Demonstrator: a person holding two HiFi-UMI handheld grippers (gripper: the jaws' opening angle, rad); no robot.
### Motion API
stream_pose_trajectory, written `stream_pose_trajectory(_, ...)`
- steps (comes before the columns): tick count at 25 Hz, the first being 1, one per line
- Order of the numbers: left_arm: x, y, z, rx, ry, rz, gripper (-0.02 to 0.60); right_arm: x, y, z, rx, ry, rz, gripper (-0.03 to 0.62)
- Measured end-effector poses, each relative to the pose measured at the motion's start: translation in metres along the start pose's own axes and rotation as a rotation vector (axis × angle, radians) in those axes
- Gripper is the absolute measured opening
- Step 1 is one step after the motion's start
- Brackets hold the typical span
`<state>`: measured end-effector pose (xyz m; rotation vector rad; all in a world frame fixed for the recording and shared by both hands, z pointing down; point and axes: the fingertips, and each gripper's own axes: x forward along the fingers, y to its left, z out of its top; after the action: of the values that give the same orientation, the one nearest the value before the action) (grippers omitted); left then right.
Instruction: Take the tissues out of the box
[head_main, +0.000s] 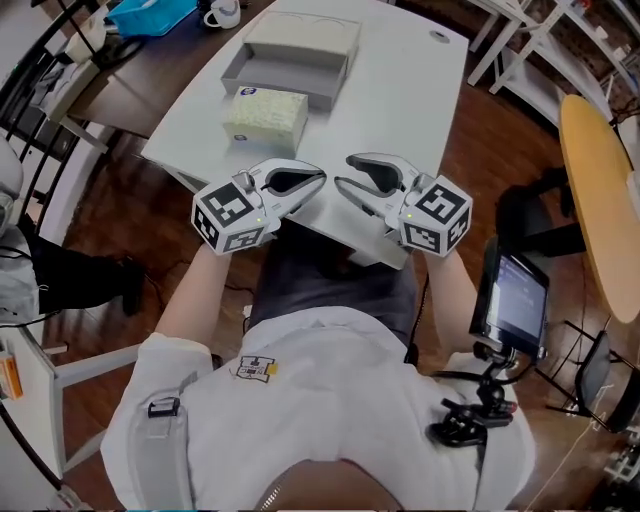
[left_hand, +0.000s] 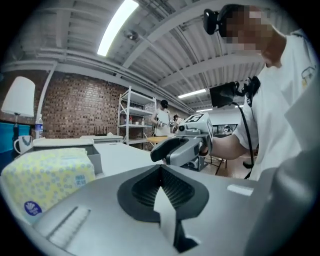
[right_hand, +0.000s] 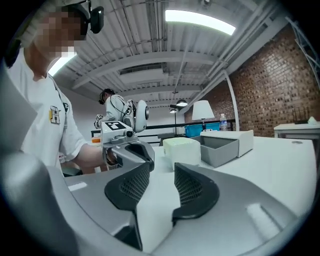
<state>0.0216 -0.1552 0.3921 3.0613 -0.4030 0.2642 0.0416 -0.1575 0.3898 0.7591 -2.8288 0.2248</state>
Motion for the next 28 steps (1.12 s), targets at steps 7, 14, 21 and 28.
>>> stream_pose_trajectory(7,0.004,0.000,-0.008,0.048,0.045,0.015,-0.002,0.005,0.000,0.001,0.001,0.005,0.011,0.089)
stream_pose_trajectory(14,0.005,0.001,-0.010,0.053,0.045,0.014,-0.002,0.005,-0.003,-0.002,0.005,0.011,-0.008,0.006)
stream_pose_trajectory(21,-0.005,0.005,-0.012,0.051,0.049,0.026,-0.002,0.017,-0.001,-0.003,0.008,0.020,-0.005,0.000)
stream_pose_trajectory(28,0.004,0.010,-0.013,0.051,0.043,0.025,-0.002,0.018,-0.008,-0.009,0.010,0.044,0.003,-0.001)
